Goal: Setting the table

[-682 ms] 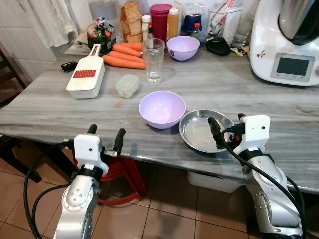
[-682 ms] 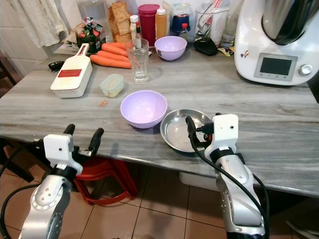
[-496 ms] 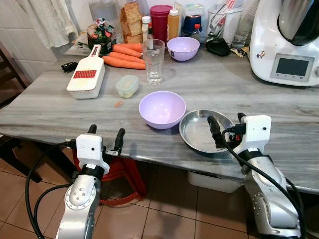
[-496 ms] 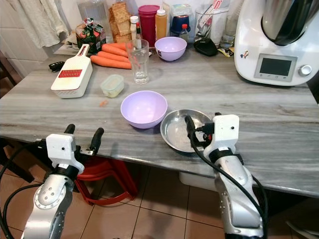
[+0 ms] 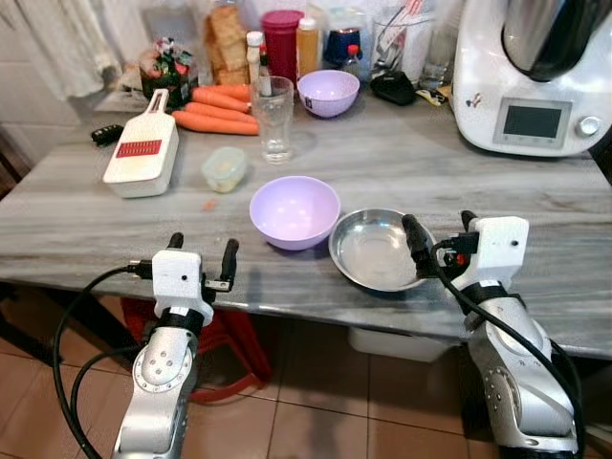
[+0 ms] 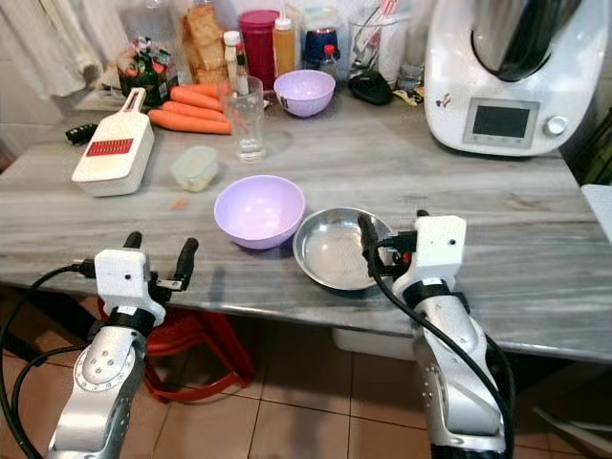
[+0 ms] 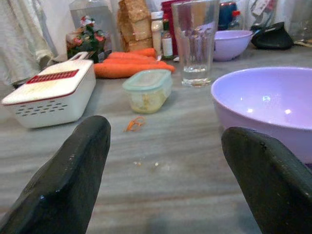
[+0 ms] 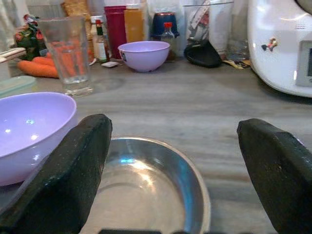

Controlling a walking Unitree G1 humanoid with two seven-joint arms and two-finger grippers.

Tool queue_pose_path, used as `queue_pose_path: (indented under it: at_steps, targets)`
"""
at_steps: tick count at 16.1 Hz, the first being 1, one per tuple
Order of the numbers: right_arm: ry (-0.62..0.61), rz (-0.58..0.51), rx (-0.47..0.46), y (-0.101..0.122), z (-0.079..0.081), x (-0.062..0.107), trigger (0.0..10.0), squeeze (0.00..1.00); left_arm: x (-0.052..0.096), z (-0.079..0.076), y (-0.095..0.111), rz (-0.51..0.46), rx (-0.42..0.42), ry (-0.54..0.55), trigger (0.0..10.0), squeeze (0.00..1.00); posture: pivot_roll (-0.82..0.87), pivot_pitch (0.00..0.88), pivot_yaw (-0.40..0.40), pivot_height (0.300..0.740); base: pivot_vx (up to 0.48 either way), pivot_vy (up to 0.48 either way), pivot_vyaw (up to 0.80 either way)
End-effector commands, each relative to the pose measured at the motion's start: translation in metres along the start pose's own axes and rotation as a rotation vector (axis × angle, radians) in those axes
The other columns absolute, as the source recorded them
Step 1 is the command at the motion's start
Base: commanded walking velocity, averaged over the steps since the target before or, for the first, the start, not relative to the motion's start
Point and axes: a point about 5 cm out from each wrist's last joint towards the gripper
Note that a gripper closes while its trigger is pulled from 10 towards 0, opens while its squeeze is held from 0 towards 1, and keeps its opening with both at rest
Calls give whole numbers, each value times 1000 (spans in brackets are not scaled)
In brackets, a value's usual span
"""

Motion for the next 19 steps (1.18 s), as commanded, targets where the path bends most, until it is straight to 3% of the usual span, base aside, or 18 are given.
queue_pose_path:
  at_steps: [1,7,11,15,19]
  targets:
    - [0,-8,6,4,2,-2,10000,0,1,4,-5,27,-16,21,10000,0,-70,69,42,740,-259,0,0]
    - [-21,-19,6,2,5,-4,10000,0,0,3,-5,32,-16,13,10000,0,-70,72,42,740,-287,0,0]
    - [5,-9,-50,2,6,-4,10000,0,-1,1,-6,35,-15,2,10000,0,-70,71,44,740,-304,0,0]
    - [-20,43,-22,-4,4,-5,10000,0,-1,1,-6,36,-17,-4,10000,0,-70,71,44,740,-303,0,0]
    - [-1,19,-32,-4,6,-3,10000,0,0,0,-6,39,-18,-13,10000,0,-67,71,44,740,-303,0,0]
Point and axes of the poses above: a point about 5 cm out from each wrist's last joint towards the gripper, its own x axis pointing back from the gripper into the wrist, its own y axis along the axis of the wrist's last joint, z = x × y, and after that the axes turned 13 degrees about x, right-handed
